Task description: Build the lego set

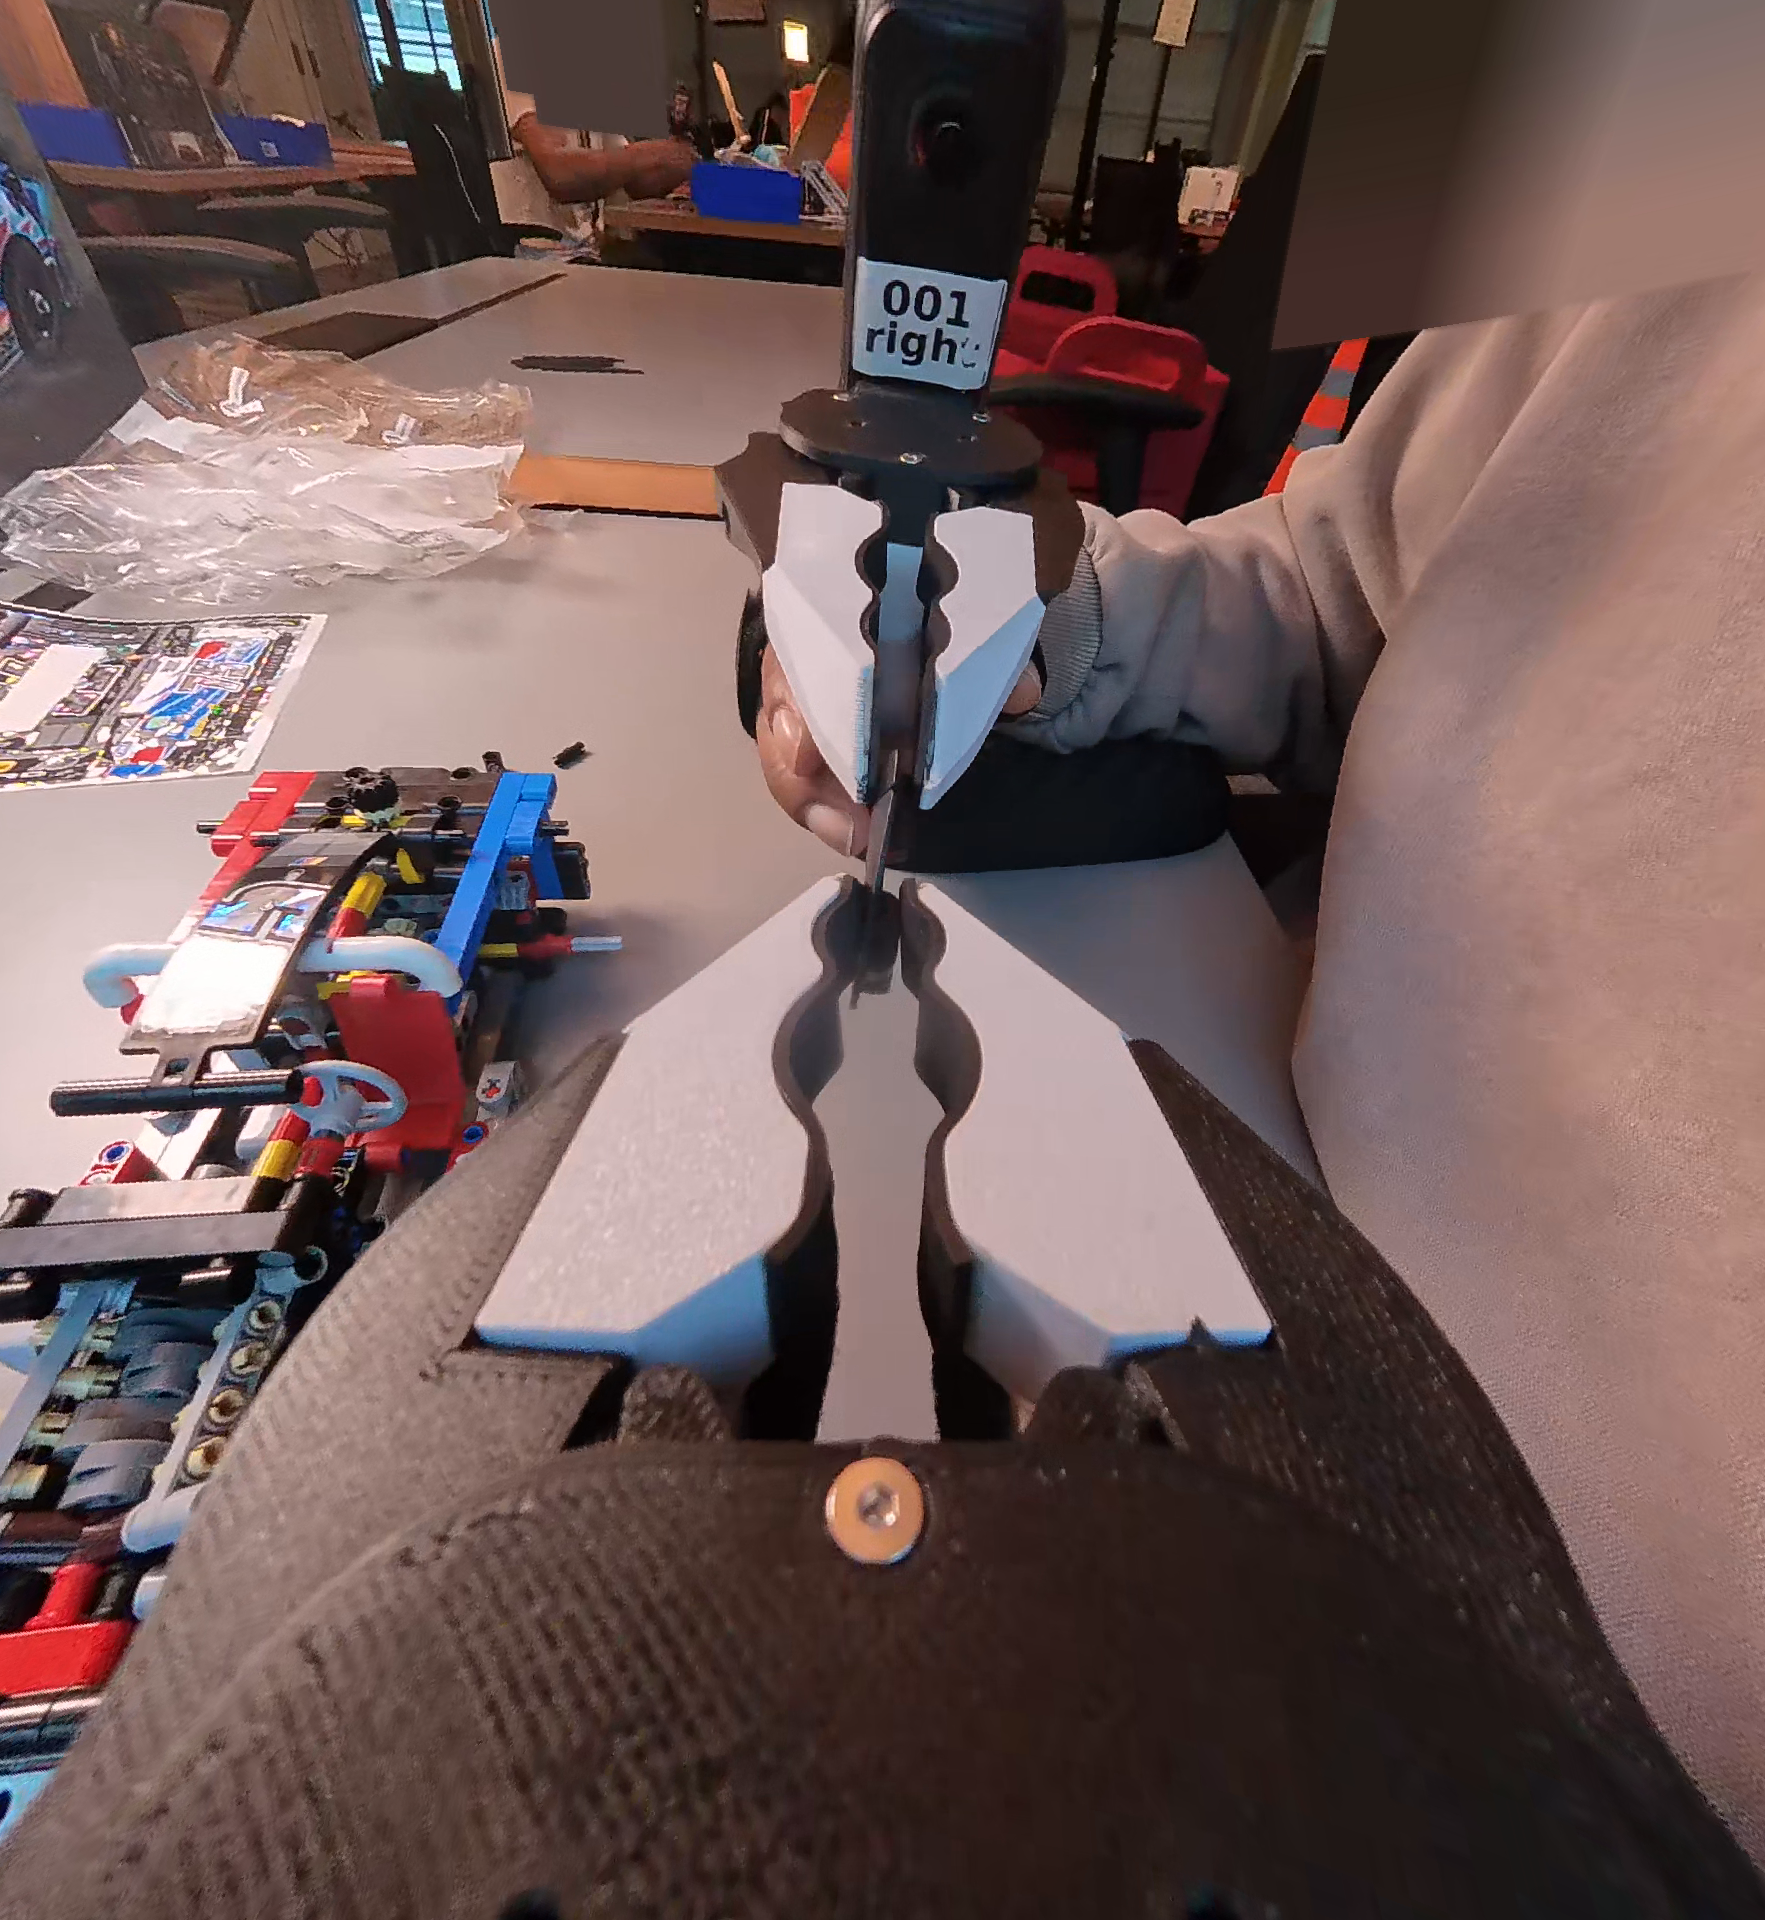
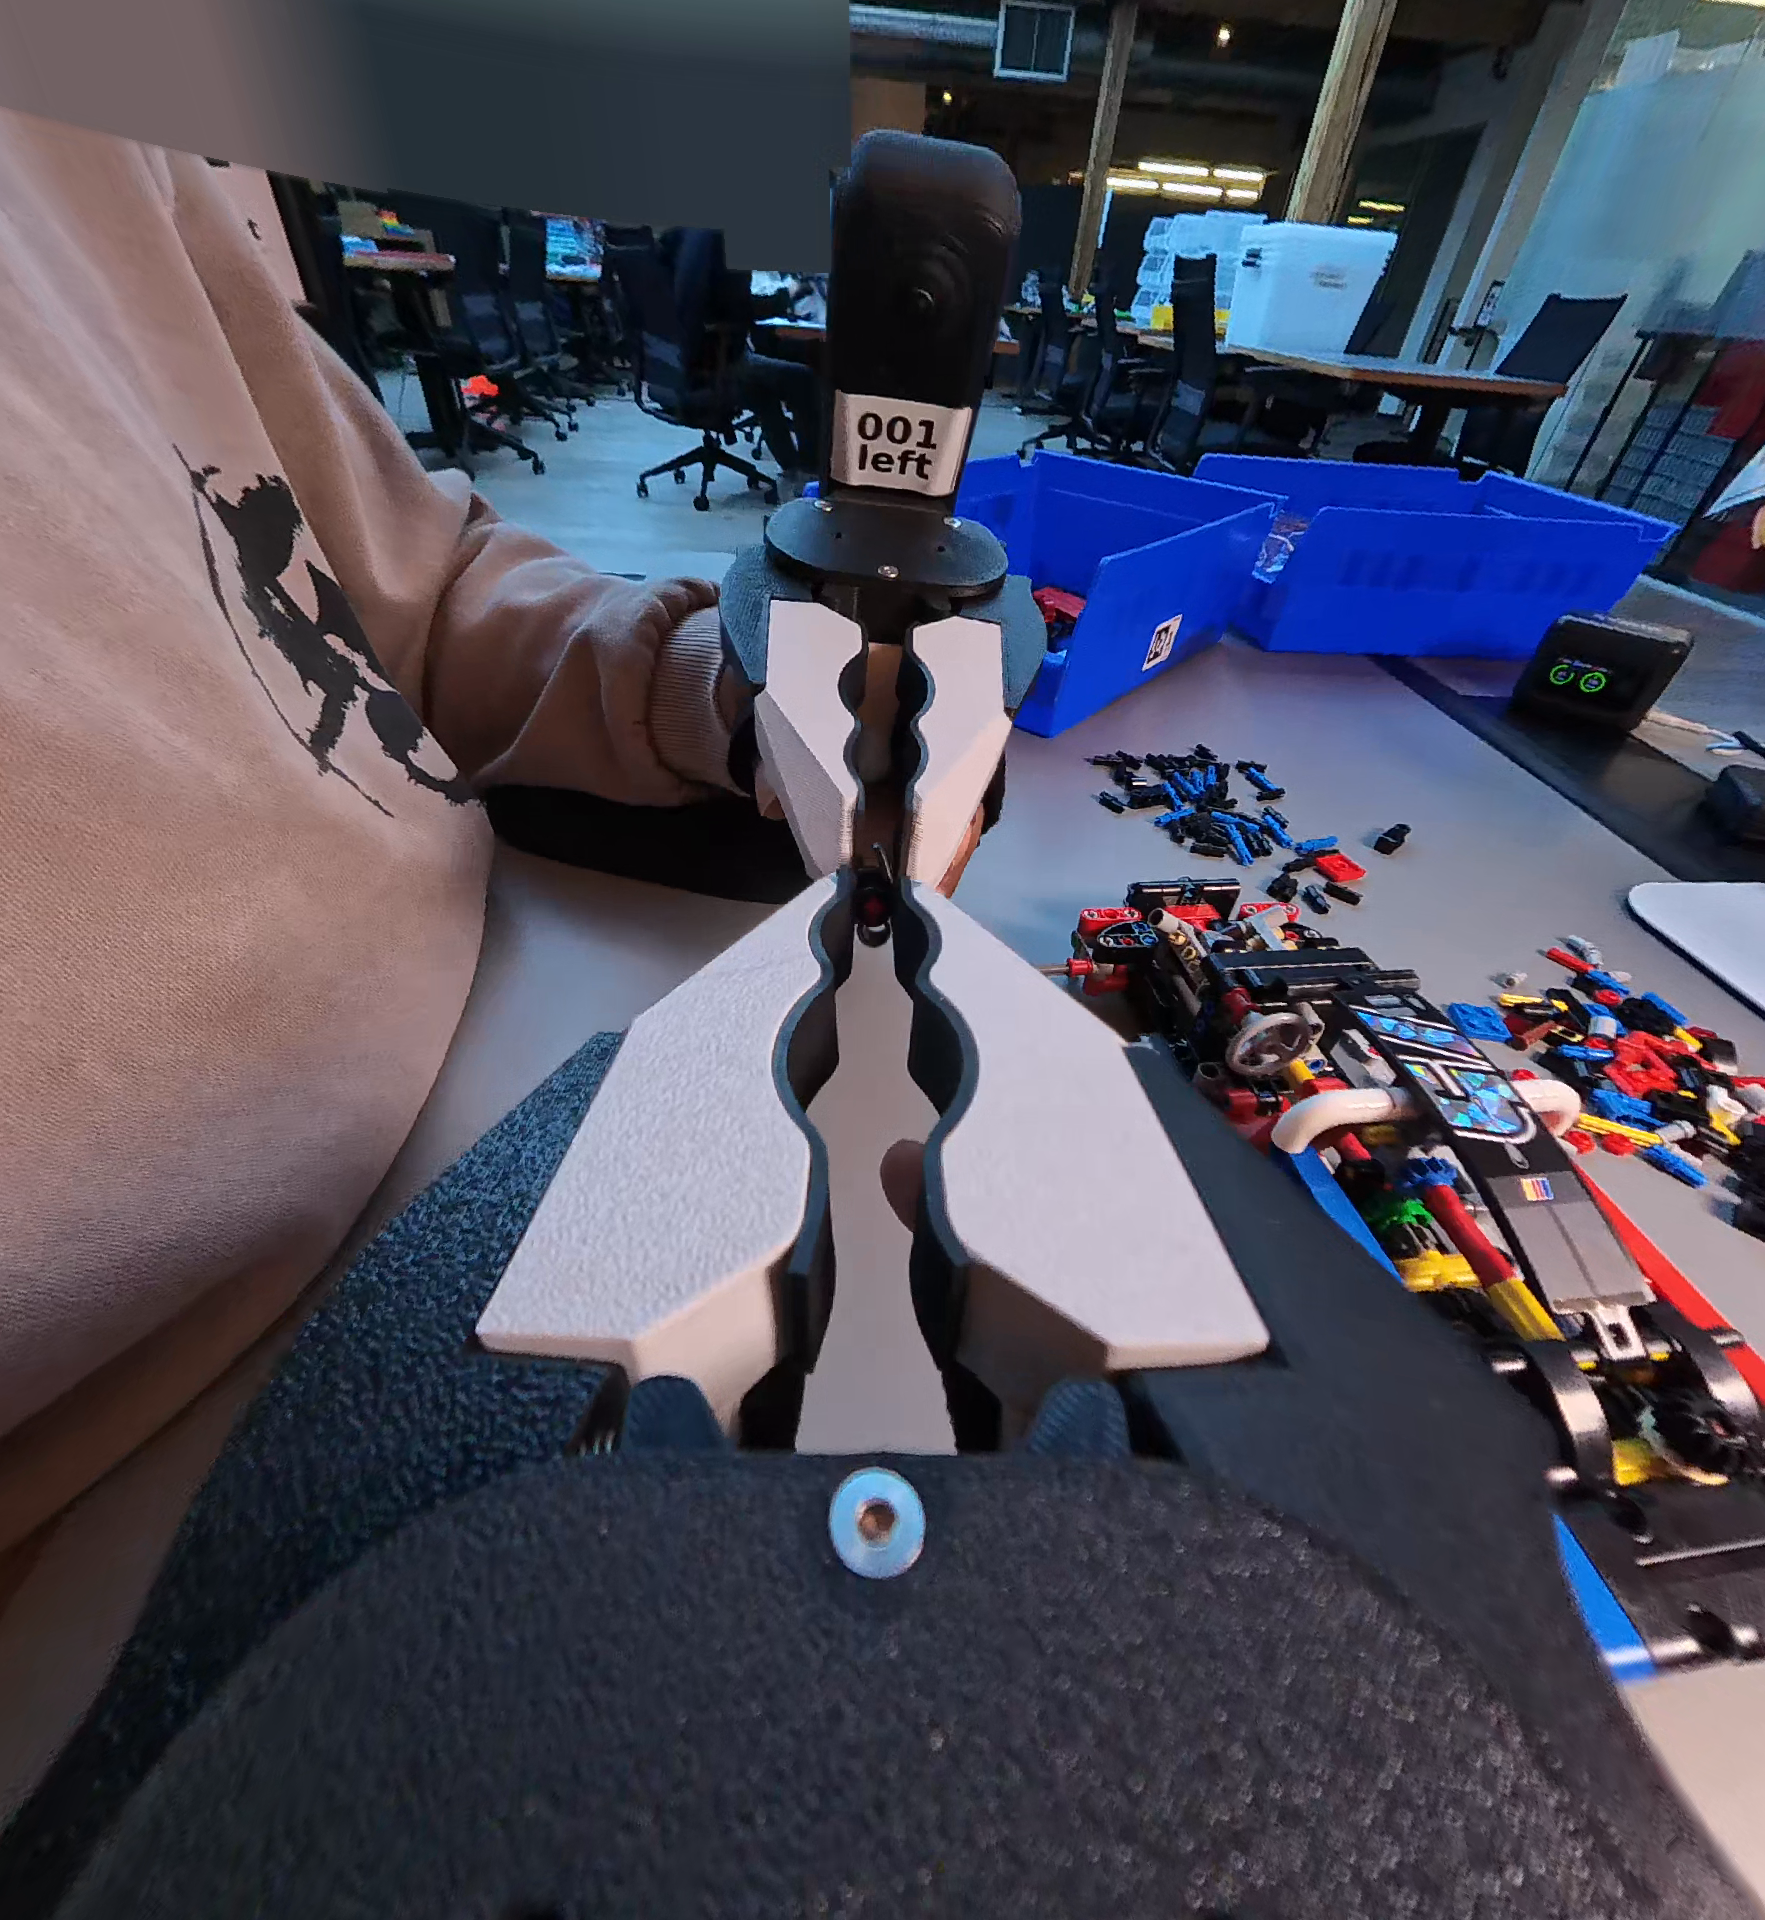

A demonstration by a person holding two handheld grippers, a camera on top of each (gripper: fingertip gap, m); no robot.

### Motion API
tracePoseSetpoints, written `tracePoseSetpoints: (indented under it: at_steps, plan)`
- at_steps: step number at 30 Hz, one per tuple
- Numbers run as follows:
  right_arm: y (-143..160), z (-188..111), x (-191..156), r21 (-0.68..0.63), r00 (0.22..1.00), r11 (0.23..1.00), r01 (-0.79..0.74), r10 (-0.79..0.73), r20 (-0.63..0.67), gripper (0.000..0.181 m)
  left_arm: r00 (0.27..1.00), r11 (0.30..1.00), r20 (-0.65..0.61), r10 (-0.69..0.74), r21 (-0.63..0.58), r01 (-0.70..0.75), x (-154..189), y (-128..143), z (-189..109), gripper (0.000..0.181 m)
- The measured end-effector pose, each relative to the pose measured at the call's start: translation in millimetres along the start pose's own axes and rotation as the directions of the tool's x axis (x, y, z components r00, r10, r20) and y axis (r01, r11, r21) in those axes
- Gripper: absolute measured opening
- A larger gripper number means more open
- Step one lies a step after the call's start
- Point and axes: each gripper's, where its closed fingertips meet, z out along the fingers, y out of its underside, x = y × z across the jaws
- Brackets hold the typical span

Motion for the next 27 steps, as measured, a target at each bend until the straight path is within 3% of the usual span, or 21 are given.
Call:
tracePoseSetpoints:
  at_steps: [8, 9, 11, 14, 17, 21, 27]
  plan:
    - [23, 4, -4, -0.139, 0.985, 0.977, 0.165, -0.170, -0.023, 0.005, 0.994, 0.994, 0.012, 0.111, 0.023, -0.111, 11, -8, 2, 0.000]
    - [34, 12, -12, -0.186, 0.979, 0.961, 0.205, -0.205, 0.016, 0.005, 0.989, 0.987, 0.012, 0.149, 0.057, -0.150, 18, -16, 7, 0.000]
    - [18, 20, -18, -0.109, 0.967, 0.962, 0.250, -0.253, -0.013, 0.004, 0.931, 0.938, 0.109, 0.347, -0.043, -0.345, 13, -18, 10, 0.000]
    - [8, 9, 0, -0.097, 0.970, 0.969, 0.227, -0.234, -0.066, 0.004, 0.935, 0.944, 0.162, 0.314, 0.049, -0.326, 6, -40, -16, 0.000]
    - [18, 11, 1, -0.117, 0.972, 0.969, 0.219, -0.227, -0.059, 0.004, 0.964, 0.973, 0.175, 0.201, 0.078, -0.218, -12, -31, -32, 0.000]
    - [13, 13, -1, -0.098, 0.954, 0.954, 0.284, -0.291, -0.069, 0.004, 0.985, 0.986, 0.056, 0.165, -0.030, -0.164, -6, -3, -26, 0.023]
    - [8, 15, -8, -0.101, 0.917, 0.919, 0.381, -0.389, -0.085, 0.004, 0.960, 0.959, 0.054, 0.274, -0.097, -0.268, 3, 5, -13, 0.006]
